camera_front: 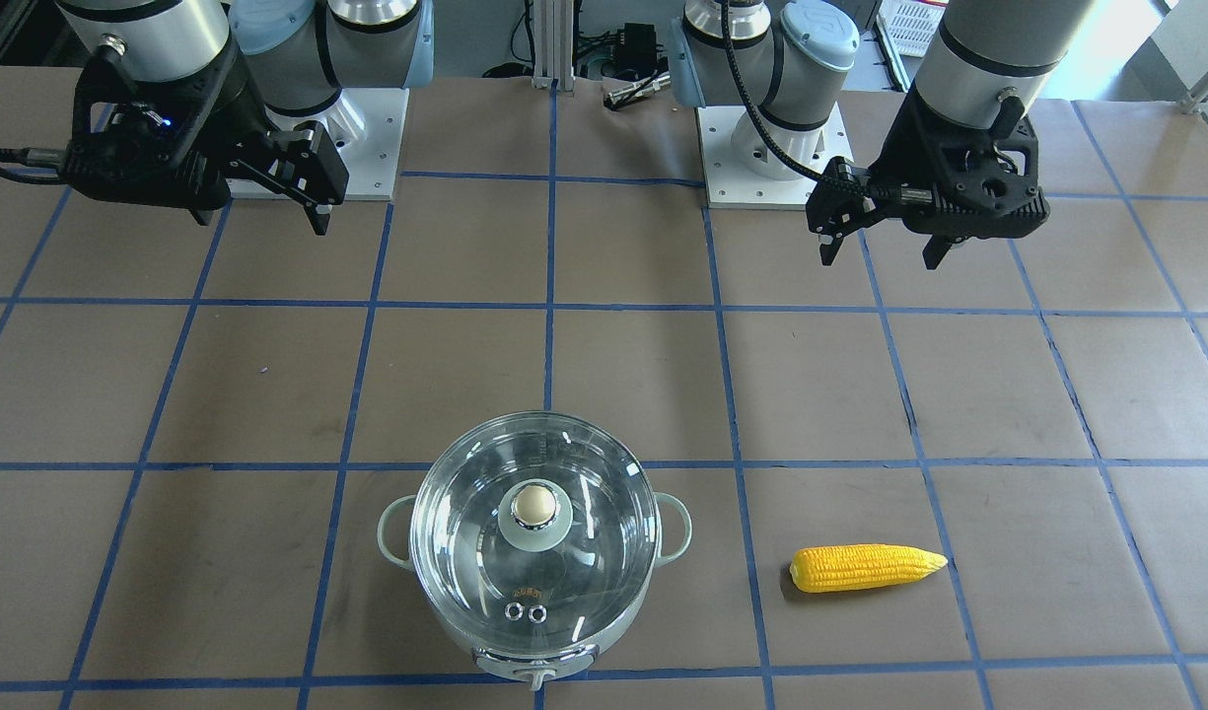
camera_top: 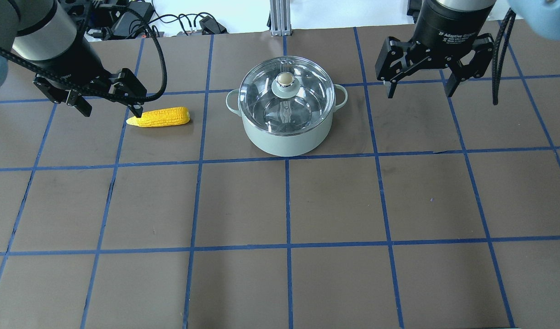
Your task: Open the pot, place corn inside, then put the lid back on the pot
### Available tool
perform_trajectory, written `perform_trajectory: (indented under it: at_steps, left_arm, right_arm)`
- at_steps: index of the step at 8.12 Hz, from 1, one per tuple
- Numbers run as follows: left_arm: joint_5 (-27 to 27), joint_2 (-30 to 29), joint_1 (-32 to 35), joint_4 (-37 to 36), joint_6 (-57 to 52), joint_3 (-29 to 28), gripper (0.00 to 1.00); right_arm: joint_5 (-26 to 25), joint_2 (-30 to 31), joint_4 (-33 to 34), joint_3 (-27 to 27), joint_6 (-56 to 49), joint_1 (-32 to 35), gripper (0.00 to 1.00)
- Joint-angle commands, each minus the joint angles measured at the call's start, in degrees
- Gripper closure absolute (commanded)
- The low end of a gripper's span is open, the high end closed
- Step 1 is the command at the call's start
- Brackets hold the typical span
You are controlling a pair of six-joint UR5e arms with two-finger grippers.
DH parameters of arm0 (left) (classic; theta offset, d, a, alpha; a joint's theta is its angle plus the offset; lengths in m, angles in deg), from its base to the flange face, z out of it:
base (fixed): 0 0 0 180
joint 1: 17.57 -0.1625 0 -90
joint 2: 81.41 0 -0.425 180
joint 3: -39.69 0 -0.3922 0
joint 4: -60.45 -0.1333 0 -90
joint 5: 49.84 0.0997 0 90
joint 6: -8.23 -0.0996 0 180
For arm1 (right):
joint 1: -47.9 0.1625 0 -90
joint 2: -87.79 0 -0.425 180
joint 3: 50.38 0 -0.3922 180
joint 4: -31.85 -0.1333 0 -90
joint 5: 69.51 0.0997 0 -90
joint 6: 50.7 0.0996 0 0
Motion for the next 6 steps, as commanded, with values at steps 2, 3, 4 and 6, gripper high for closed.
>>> perform_trajectory:
  at_steps: [2,3,4,6]
  left_arm:
    - [-0.3,0.5,0.0,-0.1,-0.2,-0.2,0.0]
    - [-1.0,0.0,-0.1,-0.3,-1.4,-0.2,0.0]
    - [-1.7,-1.0,-1.5,-1.0,-6.7,-0.2,0.0]
    - [-1.4,-4.8,-3.1,-10.3,-21.3,0.1,0.0]
  right_arm:
    - [-0.1,0.0,0.3,0.4,-2.5,-0.6,0.0]
    - [-0.2,0.0,0.3,0.4,-2.5,-0.6,0.0]
    - [-0.2,0.0,0.3,0.4,-2.5,-0.6,0.0]
    - [-0.2,0.0,0.6,0.5,-2.5,-0.6,0.0]
